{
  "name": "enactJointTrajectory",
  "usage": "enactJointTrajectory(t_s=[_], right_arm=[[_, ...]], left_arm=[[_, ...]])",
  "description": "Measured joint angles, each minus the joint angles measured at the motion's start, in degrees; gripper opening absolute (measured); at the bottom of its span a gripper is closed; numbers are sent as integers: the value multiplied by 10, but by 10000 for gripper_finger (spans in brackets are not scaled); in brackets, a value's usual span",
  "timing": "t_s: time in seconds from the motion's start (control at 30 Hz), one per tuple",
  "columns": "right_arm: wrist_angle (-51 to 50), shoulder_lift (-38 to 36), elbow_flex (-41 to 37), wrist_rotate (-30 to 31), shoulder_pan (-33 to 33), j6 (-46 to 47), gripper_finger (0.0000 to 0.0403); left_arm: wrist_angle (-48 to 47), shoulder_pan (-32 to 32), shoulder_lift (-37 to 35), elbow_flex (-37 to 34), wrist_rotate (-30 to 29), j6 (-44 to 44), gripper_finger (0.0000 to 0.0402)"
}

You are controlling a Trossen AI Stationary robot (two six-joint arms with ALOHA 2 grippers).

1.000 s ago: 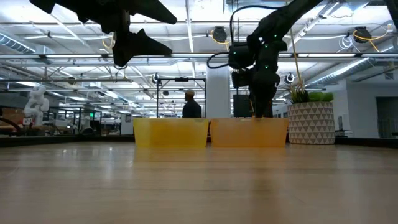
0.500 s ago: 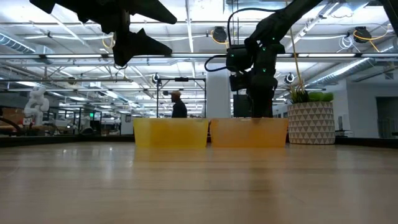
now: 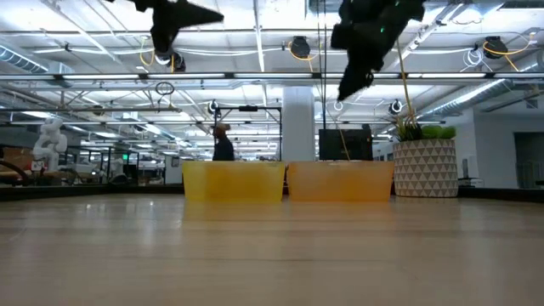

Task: Pick and place medicine bottles into bin by pill shape (circle, oval)
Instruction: Return to Home Position

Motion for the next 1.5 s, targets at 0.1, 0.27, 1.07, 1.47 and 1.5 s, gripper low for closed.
enactJointTrajectory(t_s=[0.1, 0.27, 1.07, 1.47, 1.5], right_arm=[[52, -52, -22, -2, 5, 31, 174], [179, -153, -107, -38, 16, 110, 61], [558, -493, -577, -44, 117, 185, 0], [600, -622, -689, -44, 133, 165, 0], [600, -633, -693, -44, 133, 164, 0]], left_arm=[[-43, 18, -54, 0, -3, 41, 103], [-107, 35, -139, 0, -12, 84, 10], [10, 18, -381, -296, -17, 153, 2], [65, 18, -465, -389, -2, 177, 1], [64, 18, -475, -393, -2, 181, 1]])
